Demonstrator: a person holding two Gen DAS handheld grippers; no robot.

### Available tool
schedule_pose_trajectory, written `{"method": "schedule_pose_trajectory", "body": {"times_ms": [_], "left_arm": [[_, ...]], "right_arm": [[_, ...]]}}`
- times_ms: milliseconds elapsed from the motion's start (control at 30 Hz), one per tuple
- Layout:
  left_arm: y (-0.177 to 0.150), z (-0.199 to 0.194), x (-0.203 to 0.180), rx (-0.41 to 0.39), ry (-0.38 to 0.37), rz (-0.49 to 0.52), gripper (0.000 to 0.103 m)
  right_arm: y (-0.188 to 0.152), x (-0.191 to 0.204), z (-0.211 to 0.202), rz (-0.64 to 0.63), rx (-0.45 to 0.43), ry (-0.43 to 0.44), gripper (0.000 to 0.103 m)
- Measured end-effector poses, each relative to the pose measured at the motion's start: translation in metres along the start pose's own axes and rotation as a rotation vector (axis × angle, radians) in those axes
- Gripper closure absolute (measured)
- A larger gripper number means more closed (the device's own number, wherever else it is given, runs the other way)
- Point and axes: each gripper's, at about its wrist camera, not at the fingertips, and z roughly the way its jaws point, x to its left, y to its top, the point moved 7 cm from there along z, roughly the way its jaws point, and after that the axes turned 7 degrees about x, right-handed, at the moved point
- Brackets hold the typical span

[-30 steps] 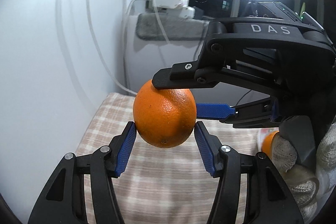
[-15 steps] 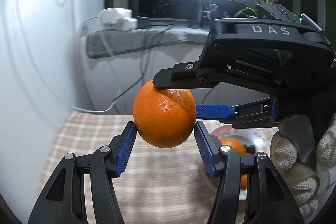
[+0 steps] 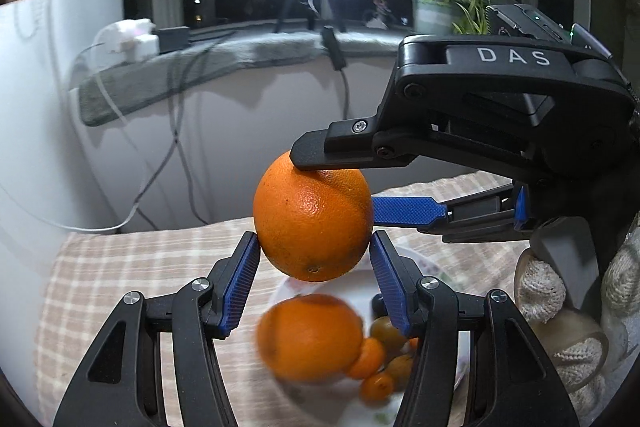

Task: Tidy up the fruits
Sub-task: 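Lift the large orange with both grippers and carry it over the plate, then lower the large orange onto the plate and open both grippers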

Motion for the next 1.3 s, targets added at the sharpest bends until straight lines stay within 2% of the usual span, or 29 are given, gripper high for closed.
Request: {"method": "schedule_pose_trajectory", "body": {"times_ms": [233,767,1067,1300], "left_arm": [[0.001,0.018,-0.024,0.032,-0.013,0.030,0.047],[-0.011,0.051,-0.036,0.145,-0.006,0.101,0.047],[-0.017,0.051,-0.037,0.174,0.002,0.125,0.047],[-0.023,0.041,-0.039,0.171,-0.014,0.127,0.037]], "right_arm": [[0.014,-0.028,-0.009,0.036,-0.016,-0.016,0.039],[0.018,-0.074,-0.001,0.125,0.006,-0.014,0.039],[0.021,-0.085,0.000,0.142,0.003,-0.020,0.046],[0.021,-0.075,0.003,0.113,0.013,-0.018,0.048]]}}
